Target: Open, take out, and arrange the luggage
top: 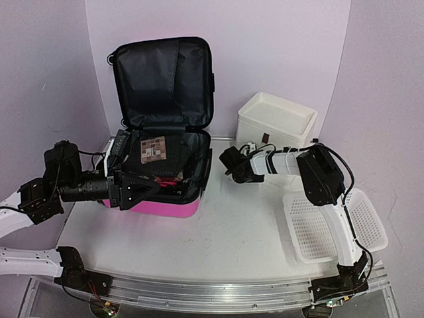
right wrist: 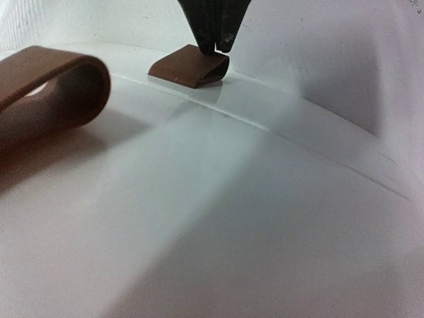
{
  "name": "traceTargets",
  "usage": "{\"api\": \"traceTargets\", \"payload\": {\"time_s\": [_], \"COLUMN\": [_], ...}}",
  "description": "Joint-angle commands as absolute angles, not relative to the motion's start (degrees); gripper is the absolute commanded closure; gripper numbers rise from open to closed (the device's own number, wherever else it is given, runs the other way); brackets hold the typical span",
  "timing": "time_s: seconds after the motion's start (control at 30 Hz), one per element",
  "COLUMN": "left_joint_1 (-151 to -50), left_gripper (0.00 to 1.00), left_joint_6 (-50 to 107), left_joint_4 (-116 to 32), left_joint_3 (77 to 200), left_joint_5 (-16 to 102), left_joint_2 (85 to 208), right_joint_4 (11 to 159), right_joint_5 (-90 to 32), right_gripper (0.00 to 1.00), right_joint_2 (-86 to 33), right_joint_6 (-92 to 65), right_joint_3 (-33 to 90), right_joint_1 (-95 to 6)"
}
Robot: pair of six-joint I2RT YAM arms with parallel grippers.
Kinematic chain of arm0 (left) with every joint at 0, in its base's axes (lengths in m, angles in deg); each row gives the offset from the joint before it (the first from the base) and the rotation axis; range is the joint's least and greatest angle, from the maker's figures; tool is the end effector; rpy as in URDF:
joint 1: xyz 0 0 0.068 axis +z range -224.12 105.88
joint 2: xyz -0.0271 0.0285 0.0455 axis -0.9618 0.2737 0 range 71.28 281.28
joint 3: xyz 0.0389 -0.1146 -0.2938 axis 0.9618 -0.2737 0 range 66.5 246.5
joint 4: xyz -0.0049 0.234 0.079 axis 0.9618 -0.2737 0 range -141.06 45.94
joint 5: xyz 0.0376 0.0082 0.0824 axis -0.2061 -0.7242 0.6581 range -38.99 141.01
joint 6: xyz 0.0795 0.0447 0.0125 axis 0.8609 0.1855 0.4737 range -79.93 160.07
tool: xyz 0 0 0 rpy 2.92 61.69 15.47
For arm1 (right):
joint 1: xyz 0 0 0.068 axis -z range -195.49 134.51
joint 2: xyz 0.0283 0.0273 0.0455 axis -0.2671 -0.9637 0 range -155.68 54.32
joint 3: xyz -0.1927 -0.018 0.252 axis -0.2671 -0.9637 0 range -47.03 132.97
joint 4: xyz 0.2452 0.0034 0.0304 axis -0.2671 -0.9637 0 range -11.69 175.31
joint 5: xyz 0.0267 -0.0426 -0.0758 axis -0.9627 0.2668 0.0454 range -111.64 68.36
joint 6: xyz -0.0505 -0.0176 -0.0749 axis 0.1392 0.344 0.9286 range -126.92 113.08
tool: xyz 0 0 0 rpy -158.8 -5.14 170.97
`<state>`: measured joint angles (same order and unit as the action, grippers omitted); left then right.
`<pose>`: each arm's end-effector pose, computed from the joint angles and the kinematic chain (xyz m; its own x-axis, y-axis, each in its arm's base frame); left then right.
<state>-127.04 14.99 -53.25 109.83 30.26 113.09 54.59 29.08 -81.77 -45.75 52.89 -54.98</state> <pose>0.0770 -0.1506 0.3663 -0.4790 -0.0238 -0.8775 0.8334 0.3019 -0.4630 0.4373 0.2774 0.1253 -0.6585 -0.0282 -0.7520 0.3140 0.8979 -0.3086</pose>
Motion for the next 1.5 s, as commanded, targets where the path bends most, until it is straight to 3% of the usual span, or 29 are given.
{"api": "traceTargets", "payload": {"time_s": [0.0, 0.17, 0.27, 0.5, 0.6, 0.8, 1.13, 1.47], "left_joint_1": [-127.2, -127.2, -127.2, -127.2, -127.2, -127.2, -127.2, -127.2], "left_gripper": [0.14, 0.14, 0.13, 0.13, 0.13, 0.13, 0.13, 0.13], "left_joint_6": [16.4, 16.8, 16.8, 16.9, 17.1, 17.8, 16.5, 16.2], "left_joint_4": [-52.6, -52.7, -52.8, -53.3, -53.4, -53.8, -55.7, -56.5], "left_joint_3": [111.5, 111.7, 112.0, 111.3, 111.2, 112.9, 116.3, 121.6], "left_joint_5": [30.8, 30.8, 30.3, 31.0, 31.0, 30.0, 28.6, 26.0], "left_joint_2": [113.8, 114.7, 115.2, 113.8, 113.9, 116.2, 119.0, 125.3], "right_joint_4": [55.5, 54.9, 52.9, 49.2, 43.3, 38.5, 41.0, 46.7], "right_joint_5": [24.4, 22.2, 20.9, 17.3, 19.8, 26.4, 24.1, 28.8], "right_gripper": [1.00, 1.00, 0.98, 0.58, 0.51, 0.48, 0.45, 0.39], "right_joint_2": [-76.1, -73.2, -75.8, -76.3, -77.4, -80.0, -83.1, -87.1], "right_joint_6": [-48.4, -50.8, -42.1, -12.8, 2.5, 23.2, 51.1, 60.7], "right_joint_3": [50.6, 46.6, 50.8, 53.3, 57.0, 59.9, 59.8, 62.7], "right_joint_1": [-55.1, -56.3, -56.3, -56.3, -56.3, -56.2, -55.9, -54.0]}}
